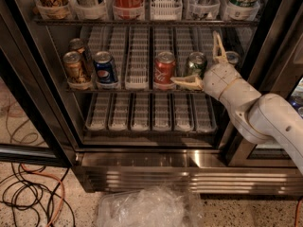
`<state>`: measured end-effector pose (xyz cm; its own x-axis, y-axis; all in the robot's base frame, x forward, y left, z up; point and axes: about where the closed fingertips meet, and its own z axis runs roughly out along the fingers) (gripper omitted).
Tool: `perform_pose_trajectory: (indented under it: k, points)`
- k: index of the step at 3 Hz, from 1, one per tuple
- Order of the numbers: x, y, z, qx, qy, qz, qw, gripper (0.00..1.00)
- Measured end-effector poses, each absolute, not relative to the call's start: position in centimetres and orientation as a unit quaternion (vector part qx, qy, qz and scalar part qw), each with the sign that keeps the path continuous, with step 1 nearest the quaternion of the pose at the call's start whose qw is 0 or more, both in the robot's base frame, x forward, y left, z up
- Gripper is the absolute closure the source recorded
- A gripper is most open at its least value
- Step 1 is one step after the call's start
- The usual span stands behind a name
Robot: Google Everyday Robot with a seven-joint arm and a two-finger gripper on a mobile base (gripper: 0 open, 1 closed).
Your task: Pick green can from bottom shelf of fridge
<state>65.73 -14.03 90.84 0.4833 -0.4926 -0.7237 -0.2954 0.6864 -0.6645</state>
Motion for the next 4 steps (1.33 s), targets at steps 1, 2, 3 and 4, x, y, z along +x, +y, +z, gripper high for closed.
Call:
perform_pose_trajectory:
  k: [1, 2, 3, 4]
  points:
    - [65.8, -14.2, 90.9, -0.391, 0.504, -0.068, 0.767, 0.00]
    - [66.0, -13.3, 90.0, -0.396, 0.512, -0.058, 0.760, 0.00]
    - [66.3, -13.1, 88.9, -0.397, 0.524, -0.055, 0.751, 0.01]
    - [66.7, -13.0, 87.8, -0.396, 0.537, -0.053, 0.742, 0.03]
